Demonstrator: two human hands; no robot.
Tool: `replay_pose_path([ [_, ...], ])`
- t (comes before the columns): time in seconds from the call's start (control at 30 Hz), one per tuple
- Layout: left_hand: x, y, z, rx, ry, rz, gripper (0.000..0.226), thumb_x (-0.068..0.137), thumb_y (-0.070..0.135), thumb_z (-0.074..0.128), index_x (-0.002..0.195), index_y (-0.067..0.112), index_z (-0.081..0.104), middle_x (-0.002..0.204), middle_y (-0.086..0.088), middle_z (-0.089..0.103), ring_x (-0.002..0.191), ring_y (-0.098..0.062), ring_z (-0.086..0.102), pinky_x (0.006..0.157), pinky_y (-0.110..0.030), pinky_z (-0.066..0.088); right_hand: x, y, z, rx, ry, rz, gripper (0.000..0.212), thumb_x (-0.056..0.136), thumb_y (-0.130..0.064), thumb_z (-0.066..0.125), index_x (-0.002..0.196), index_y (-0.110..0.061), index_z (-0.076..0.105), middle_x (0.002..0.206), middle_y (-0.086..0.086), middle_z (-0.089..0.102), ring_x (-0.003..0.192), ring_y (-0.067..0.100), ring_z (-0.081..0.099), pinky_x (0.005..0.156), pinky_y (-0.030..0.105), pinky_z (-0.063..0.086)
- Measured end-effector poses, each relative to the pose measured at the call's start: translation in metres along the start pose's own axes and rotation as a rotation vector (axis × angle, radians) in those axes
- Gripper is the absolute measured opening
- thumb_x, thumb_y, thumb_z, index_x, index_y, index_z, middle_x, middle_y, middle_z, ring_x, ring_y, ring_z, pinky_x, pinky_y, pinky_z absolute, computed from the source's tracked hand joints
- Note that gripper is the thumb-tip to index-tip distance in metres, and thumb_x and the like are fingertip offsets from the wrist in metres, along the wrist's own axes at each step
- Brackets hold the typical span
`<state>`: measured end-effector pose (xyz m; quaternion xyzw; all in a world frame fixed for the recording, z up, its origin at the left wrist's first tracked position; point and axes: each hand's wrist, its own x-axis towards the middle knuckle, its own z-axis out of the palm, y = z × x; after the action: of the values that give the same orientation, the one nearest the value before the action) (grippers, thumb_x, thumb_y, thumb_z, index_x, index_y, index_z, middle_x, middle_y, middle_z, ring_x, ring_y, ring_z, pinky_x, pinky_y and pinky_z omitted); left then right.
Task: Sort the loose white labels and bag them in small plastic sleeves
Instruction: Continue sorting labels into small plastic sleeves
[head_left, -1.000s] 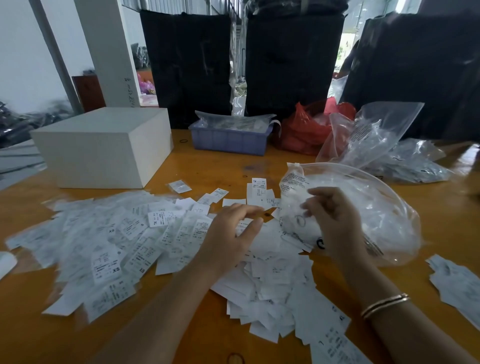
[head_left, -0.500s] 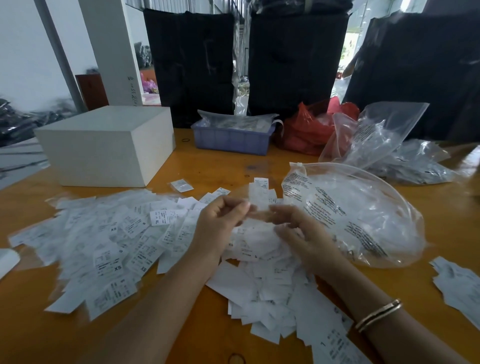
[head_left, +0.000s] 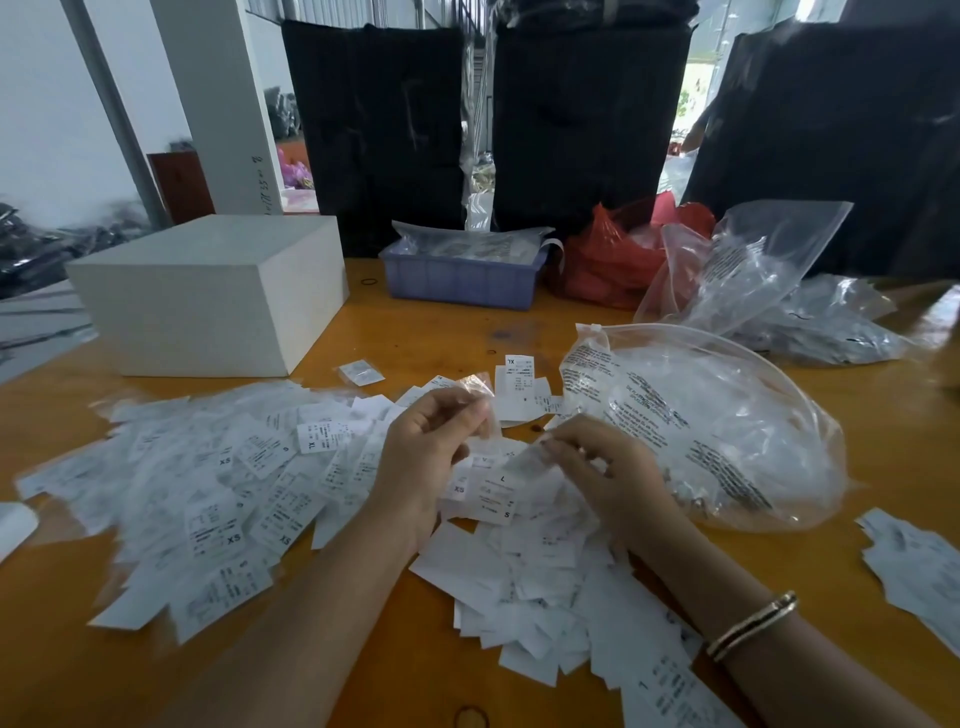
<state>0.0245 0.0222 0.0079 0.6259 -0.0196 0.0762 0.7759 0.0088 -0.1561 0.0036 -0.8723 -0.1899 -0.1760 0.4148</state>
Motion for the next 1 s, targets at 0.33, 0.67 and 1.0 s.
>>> replay_pose_path([
  [0.33,0.0022,0.006,-0.0018,-0.297,-0.036,-0.134,0.031,0.076,0.01,0.07,0.105,0.017,0.062,0.085,-0.005,0.074,0.076,-0.01,0.071,0.058,-0.018,0.053,0.0005,-0.002,-0.0052,0.791,-0.062,0.468,0.01,0.082,-0.011,0.068,0.084,-0.009,0.059,0.076,0.009,0.071,0.058,0.015,0.064,0.049,0.019,0.051],
  [0.67,0.0007,0.0008,0.0018,-0.262,-0.094,-0.092,0.044,0.063,0.016,0.075,0.105,0.019,0.062,0.103,-0.012,0.07,0.09,-0.022,0.071,0.062,-0.019,0.054,0.0022,-0.0012,-0.0034,0.929,-0.063,0.495,0.023,0.069,-0.02,0.072,0.082,-0.009,0.056,0.076,0.01,0.072,0.06,0.016,0.067,0.048,0.019,0.051],
  [1.0,0.0003,0.0007,0.0018,-0.234,-0.086,-0.078,0.04,0.068,0.018,0.072,0.106,0.021,0.061,0.109,-0.015,0.067,0.094,-0.022,0.07,0.065,-0.019,0.053,0.0014,0.0029,-0.0067,1.039,-0.067,0.523,0.012,0.073,-0.015,0.069,0.083,-0.015,0.076,0.084,0.014,0.072,0.071,0.024,0.07,0.059,0.031,0.057],
])
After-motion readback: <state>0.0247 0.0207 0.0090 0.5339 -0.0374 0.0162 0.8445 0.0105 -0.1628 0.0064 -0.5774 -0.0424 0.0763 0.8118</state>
